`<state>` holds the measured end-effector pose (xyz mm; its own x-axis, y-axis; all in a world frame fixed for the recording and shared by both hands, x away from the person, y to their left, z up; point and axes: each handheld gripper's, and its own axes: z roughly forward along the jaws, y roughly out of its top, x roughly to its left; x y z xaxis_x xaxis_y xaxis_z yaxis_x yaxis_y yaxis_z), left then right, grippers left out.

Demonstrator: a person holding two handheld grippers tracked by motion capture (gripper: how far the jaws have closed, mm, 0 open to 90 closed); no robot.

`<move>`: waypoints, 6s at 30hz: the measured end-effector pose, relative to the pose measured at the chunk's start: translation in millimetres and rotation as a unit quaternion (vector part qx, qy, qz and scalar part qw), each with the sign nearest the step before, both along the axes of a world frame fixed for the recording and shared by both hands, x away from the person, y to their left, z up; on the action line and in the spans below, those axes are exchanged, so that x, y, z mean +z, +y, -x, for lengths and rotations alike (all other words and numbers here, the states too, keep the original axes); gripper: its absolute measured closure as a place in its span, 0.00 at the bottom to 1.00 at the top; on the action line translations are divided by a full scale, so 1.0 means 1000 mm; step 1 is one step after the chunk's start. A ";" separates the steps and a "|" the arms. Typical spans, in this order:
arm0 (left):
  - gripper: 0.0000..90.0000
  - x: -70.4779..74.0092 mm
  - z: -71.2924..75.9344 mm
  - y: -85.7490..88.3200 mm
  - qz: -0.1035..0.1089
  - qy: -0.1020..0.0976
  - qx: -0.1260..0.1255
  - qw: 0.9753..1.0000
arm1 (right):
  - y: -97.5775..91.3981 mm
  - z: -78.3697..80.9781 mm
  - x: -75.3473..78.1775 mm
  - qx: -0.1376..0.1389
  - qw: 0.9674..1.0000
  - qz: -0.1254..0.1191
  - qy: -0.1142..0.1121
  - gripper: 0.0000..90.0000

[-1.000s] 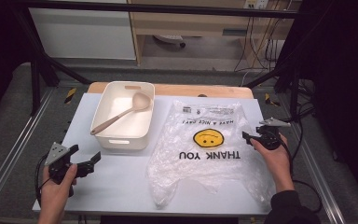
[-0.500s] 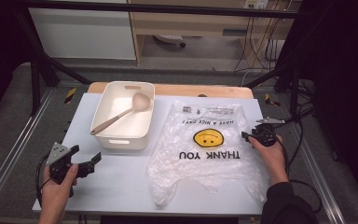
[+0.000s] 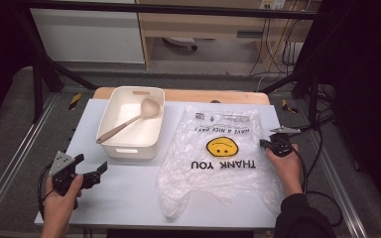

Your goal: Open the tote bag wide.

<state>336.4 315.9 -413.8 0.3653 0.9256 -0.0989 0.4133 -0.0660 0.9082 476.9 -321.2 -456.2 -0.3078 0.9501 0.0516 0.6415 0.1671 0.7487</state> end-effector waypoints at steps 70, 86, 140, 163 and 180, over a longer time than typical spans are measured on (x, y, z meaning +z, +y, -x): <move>0.07 0.001 0.000 0.000 -0.001 0.000 0.001 1.000 | 0.218 0.124 0.026 0.265 0.964 0.019 -0.004 0.11; 0.07 0.000 0.000 0.000 -0.006 0.004 -0.001 1.000 | 0.281 0.129 0.015 0.327 0.944 0.040 -0.002 0.11; 0.07 -0.002 -0.002 0.001 -0.011 0.016 0.001 1.000 | 0.290 0.030 0.103 0.186 0.975 -0.079 -0.097 0.98; 0.06 -0.003 -0.002 0.004 -0.012 0.016 0.013 1.000 | 0.311 0.036 0.109 0.215 0.973 -0.038 -0.074 0.19; 0.06 -0.004 -0.003 0.004 -0.008 0.016 0.014 1.000 | 0.265 0.062 0.101 0.234 0.970 -0.026 -0.060 0.09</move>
<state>338.9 320.4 -417.4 0.3364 0.9370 -0.0942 0.4434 -0.0694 0.8936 415.2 -56.0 -355.6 -0.7109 0.7025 0.0338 0.4129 0.3780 0.8287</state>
